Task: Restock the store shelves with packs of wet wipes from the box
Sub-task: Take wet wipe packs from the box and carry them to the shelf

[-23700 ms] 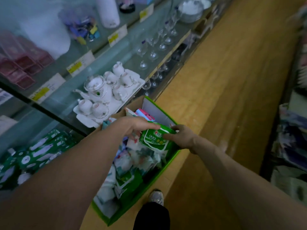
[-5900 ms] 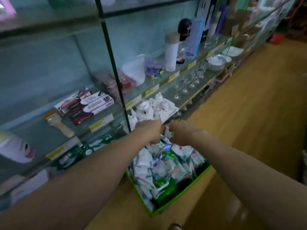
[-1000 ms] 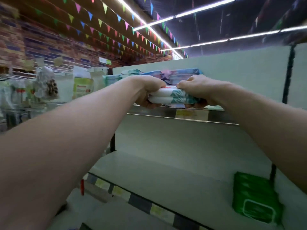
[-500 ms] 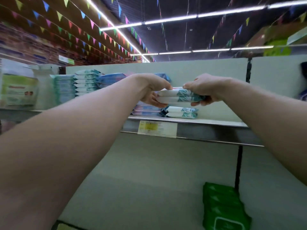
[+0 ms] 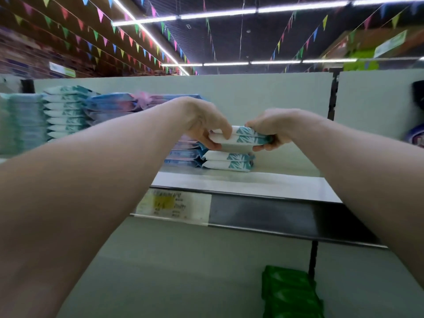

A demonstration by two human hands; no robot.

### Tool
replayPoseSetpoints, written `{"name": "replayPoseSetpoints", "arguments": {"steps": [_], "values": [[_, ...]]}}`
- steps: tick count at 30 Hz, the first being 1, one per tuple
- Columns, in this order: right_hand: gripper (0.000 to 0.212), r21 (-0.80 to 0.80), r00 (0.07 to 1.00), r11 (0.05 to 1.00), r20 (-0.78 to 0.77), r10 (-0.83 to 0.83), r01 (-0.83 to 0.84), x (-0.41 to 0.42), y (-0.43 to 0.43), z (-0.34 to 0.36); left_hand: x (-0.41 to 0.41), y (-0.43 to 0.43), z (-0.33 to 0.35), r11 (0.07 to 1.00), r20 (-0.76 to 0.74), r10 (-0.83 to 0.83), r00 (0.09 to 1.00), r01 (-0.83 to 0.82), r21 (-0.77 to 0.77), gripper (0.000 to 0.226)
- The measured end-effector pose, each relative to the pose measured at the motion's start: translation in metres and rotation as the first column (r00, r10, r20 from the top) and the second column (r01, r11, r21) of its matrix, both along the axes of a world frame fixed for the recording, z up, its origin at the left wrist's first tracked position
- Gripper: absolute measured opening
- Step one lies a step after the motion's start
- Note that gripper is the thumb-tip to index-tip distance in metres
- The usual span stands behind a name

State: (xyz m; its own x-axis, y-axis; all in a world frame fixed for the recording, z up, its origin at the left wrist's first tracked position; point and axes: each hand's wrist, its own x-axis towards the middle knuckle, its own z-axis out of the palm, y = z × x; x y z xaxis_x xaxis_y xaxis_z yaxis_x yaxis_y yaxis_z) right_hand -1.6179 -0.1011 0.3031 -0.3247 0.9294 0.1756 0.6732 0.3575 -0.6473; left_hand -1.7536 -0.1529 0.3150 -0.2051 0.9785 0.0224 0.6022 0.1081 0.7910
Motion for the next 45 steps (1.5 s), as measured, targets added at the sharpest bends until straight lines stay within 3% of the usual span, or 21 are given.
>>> {"name": "replayPoseSetpoints", "arguments": {"steps": [5,19,29,37,45], "values": [[0.028,-0.116,0.996,0.993,0.088,0.035,-0.024,-0.009,0.014,-0.001,0.003,0.023,-0.006,0.999,-0.235,0.031,0.972,-0.036,-0.016,0.036],[0.031,-0.105,0.965,0.984,0.206,0.163,-0.143,-0.015,0.03,-0.004,-0.018,0.046,-0.017,0.992,-0.468,0.125,0.875,-0.127,0.029,0.038],[0.032,0.117,0.936,0.975,0.323,0.141,-0.187,-0.011,0.033,-0.007,-0.03,0.048,-0.025,0.995,-0.523,0.098,0.846,-0.065,0.081,0.036],[0.028,0.45,0.884,0.88,0.46,-0.081,-0.154,-0.012,0.034,-0.008,-0.036,0.048,-0.026,0.986,-0.598,0.133,0.791,-0.047,0.157,0.04],[0.037,0.334,0.894,0.928,0.448,0.001,-0.168,-0.01,0.034,-0.01,-0.035,0.042,-0.028,0.994,-0.674,0.063,0.736,0.011,0.105,0.04]]}}
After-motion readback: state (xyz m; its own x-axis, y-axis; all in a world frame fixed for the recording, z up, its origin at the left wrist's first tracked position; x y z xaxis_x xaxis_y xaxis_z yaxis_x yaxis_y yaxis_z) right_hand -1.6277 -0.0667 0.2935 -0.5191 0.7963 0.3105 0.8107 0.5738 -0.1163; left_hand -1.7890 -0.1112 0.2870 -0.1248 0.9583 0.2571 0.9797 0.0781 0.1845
